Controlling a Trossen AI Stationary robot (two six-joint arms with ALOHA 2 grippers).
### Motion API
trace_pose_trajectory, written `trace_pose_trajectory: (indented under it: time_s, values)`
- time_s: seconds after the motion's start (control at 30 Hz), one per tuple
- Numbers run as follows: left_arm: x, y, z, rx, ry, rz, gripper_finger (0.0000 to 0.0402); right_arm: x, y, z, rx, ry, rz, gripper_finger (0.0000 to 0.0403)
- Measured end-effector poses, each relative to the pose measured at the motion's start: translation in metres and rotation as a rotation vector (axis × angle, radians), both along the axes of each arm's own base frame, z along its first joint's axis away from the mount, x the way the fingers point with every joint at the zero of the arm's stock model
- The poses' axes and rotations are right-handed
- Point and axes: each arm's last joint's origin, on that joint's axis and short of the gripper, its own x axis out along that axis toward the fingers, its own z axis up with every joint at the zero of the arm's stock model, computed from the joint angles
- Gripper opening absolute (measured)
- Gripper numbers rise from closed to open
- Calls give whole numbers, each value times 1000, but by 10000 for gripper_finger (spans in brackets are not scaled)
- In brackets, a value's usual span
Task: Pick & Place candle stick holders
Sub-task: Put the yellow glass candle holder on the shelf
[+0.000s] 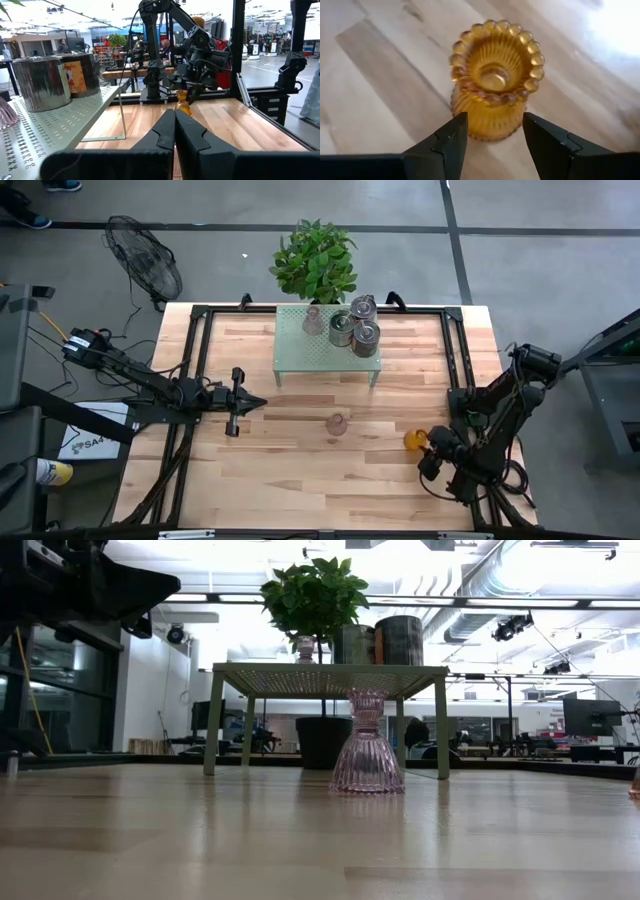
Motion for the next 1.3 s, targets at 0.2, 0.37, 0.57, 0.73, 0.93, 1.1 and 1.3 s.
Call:
trace_pose_trajectory:
  time_s: [0.2,0.37,0.57,0.73,0.93,1.1,1.3]
  values:
    - [0,0,0,0,0,0,0,2,-2,2,-45,-70,13,185]
    - [0,0,0,0,0,0,0,3,-2,3,-80,-124,32,185]
    - [0,0,0,1,0,0,0,9,-6,4,-116,-152,28,185]
    - [0,0,0,1,0,-1,0,20,-10,4,-151,-164,44,185]
    - [0,0,0,2,-1,-4,0,32,-11,3,-153,-158,72,185]
    - [0,0,0,2,-1,-4,0,39,-11,3,-164,-186,88,185]
    - [0,0,0,2,0,-4,0,37,-11,3,-164,-149,103,185]
